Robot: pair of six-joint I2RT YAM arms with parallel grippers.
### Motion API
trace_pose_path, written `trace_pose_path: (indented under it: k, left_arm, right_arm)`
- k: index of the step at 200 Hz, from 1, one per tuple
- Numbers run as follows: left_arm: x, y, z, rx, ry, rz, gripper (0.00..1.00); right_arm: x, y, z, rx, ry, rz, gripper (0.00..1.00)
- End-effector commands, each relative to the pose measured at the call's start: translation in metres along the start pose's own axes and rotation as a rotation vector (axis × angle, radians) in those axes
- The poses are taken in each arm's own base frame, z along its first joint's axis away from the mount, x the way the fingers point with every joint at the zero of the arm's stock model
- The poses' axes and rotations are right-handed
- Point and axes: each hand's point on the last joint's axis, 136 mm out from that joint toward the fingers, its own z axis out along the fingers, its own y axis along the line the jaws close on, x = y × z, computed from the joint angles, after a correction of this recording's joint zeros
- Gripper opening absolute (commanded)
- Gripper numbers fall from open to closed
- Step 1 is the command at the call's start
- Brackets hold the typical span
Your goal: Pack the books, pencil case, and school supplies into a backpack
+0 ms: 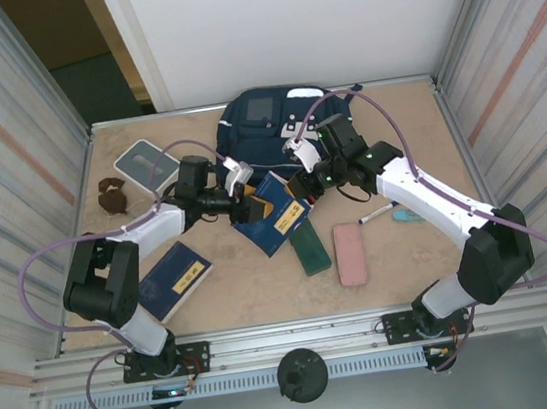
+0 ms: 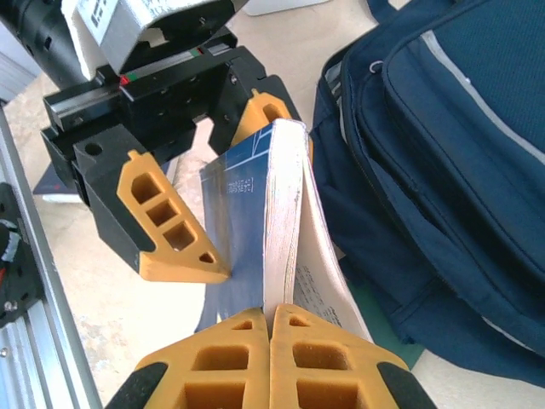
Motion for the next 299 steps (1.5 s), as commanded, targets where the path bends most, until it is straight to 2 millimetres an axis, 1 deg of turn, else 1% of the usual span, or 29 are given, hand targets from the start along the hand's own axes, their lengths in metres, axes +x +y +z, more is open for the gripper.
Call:
trace_pose_path:
  k: [1,24,36,44,61,77,88,100,113,125,135,144,155,172,187,202,218,229,250,259,268,282,299]
  left_arm:
    - [-0.014,-0.016,-0.003,0.066,-0.017,0.032,0.48]
    - [-0.019,-0.022,-0.007,0.073,-0.024,0.037,0.31]
    - [-0.022,-0.026,-0.009,0.067,-0.03,0.038,0.17]
    - [-0.026,-0.027,-0.011,0.059,-0.039,0.039,0.09]
    - [-0.038,-0.031,-0.018,0.028,-0.075,0.041,0.01]
    - [-0.053,-0.038,-0.026,0.006,-0.121,0.046,0.0]
    - [-0.065,-0.043,-0.034,-0.022,-0.159,0.047,0.0]
    - [-0.08,-0.051,-0.044,-0.044,-0.206,0.045,0.0]
    - [-0.096,-0.058,-0.056,-0.088,-0.267,0.027,0.0]
    - [-0.111,-0.062,-0.068,-0.126,-0.332,-0.004,0.0]
    - [-0.125,-0.068,-0.079,-0.142,-0.396,-0.032,0.0]
    - [-0.136,-0.075,-0.087,-0.143,-0.449,-0.063,0.0]
    - [-0.148,-0.084,-0.097,-0.127,-0.506,-0.098,0.0]
    - [-0.164,-0.103,-0.109,-0.066,-0.583,-0.13,0.0]
    - [-0.173,-0.118,-0.117,-0.022,-0.635,-0.151,0.0]
    - [-0.177,-0.133,-0.12,0.014,-0.655,-0.162,0.0]
    - [-0.179,-0.149,-0.12,0.041,-0.668,-0.153,0.0]
    - [-0.179,-0.155,-0.121,0.049,-0.679,-0.159,0.0]
    - [-0.178,-0.157,-0.123,0.068,-0.705,-0.198,0.0]
    - [-0.178,-0.156,-0.123,0.073,-0.713,-0.216,0.0]
    - [-0.177,-0.152,-0.121,0.072,-0.711,-0.235,0.0]
    - [-0.176,-0.145,-0.116,0.068,-0.703,-0.261,0.0]
    - [-0.175,-0.134,-0.109,0.057,-0.69,-0.288,0.0]
  right_arm:
    - [-0.014,0.005,-0.015,-0.015,-0.027,-0.047,0.0]
    - [-0.013,0.002,-0.017,-0.007,-0.023,-0.038,0.0]
    - [-0.015,-0.001,-0.017,0.012,-0.025,-0.028,0.0]
    - [-0.017,-0.007,-0.019,0.046,-0.031,-0.014,0.0]
    - [-0.025,-0.021,-0.03,0.137,-0.058,0.038,0.0]
    - [-0.031,-0.033,-0.049,0.19,-0.103,0.11,0.23]
    - [-0.035,-0.037,-0.066,0.192,-0.15,0.169,0.44]
    - [-0.039,-0.037,-0.086,0.172,-0.218,0.227,0.57]
    - [-0.043,-0.029,-0.103,0.122,-0.293,0.267,0.7]
    - [-0.05,-0.015,-0.113,0.055,-0.372,0.284,0.83]
    - [-0.054,-0.002,-0.117,-0.023,-0.427,0.303,0.94]
    - [-0.059,0.01,-0.118,-0.1,-0.466,0.317,1.0]
    - [-0.064,0.023,-0.116,-0.17,-0.494,0.319,0.99]
    - [-0.069,0.046,-0.109,-0.23,-0.505,0.281,0.99]
    - [-0.071,0.063,-0.1,-0.269,-0.497,0.253,0.99]
    - [-0.075,0.079,-0.093,-0.319,-0.5,0.241,0.99]
    - [-0.077,0.086,-0.086,-0.35,-0.504,0.256,1.0]
    - [-0.08,0.089,-0.086,-0.382,-0.513,0.27,1.0]
    - [-0.083,0.094,-0.086,-0.443,-0.544,0.293,0.95]
    - [-0.085,0.095,-0.087,-0.462,-0.55,0.296,0.89]
    - [-0.087,0.1,-0.089,-0.494,-0.555,0.288,0.81]
    - [-0.091,0.105,-0.09,-0.538,-0.554,0.289,0.61]
    - [-0.097,0.108,-0.092,-0.572,-0.562,0.287,0.3]
